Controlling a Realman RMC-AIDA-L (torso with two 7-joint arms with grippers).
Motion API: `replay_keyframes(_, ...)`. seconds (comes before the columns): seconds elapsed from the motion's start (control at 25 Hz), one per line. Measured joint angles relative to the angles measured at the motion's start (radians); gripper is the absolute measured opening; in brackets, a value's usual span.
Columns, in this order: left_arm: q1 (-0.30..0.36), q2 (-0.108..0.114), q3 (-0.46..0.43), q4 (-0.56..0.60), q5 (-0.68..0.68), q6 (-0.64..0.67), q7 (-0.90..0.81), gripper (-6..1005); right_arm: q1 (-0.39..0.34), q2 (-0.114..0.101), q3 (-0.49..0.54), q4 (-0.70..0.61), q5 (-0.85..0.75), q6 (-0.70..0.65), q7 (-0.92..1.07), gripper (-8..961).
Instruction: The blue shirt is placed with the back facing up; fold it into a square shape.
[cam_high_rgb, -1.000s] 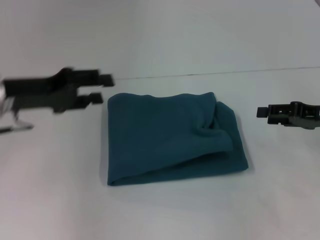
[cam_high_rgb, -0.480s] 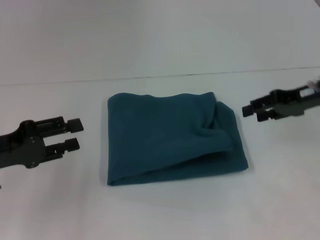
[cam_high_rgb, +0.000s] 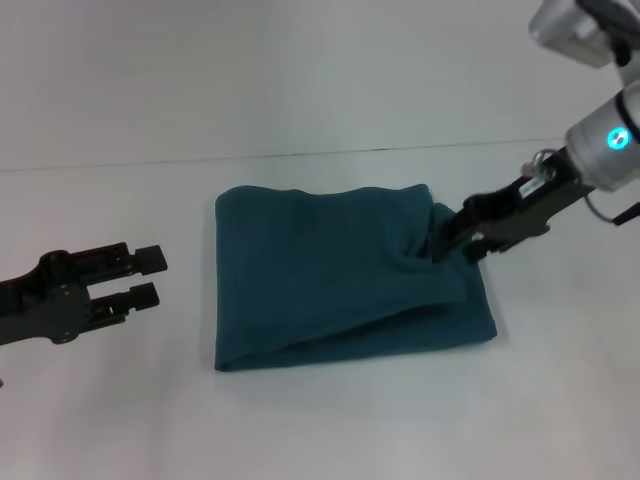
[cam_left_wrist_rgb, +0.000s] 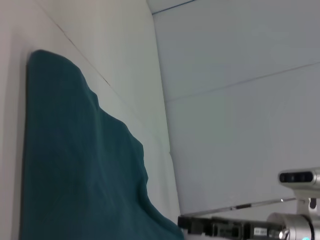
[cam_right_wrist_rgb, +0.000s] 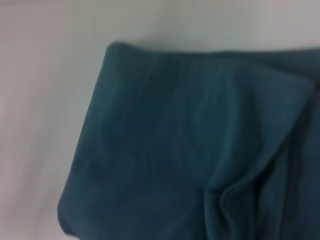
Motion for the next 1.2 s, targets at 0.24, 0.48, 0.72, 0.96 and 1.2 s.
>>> replay_keyframes(0.24,0.003,-0.001,-0.001,0.0,-0.004,-0.006,0.003,643,-0.01,0.014,-0.035,0.0,-0.003,-0.012,0.017,614)
replay_keyframes(0.48,-0.001,-0.006,-0.001,-0.002,-0.005,-0.018,0.003,643,-0.018,0.03,-0.039,0.002,-0.008,0.0,0.017,613)
replay_keyframes(0.72,-0.005,-0.006,-0.002,-0.005,-0.007,-0.02,0.005,644,-0.018,0.033,-0.036,0.002,-0.006,0.048,0.037,614)
replay_keyframes(0.96,-0.001,-0.008,-0.002,-0.006,-0.01,-0.027,0.005,643,0.016,0.052,-0.139,0.04,-0.151,0.062,0.085,614)
replay_keyframes(1.2,0.003,-0.008,-0.002,-0.006,-0.021,-0.031,0.005,643,0.018,0.06,-0.131,0.012,-0.206,0.028,0.088,613)
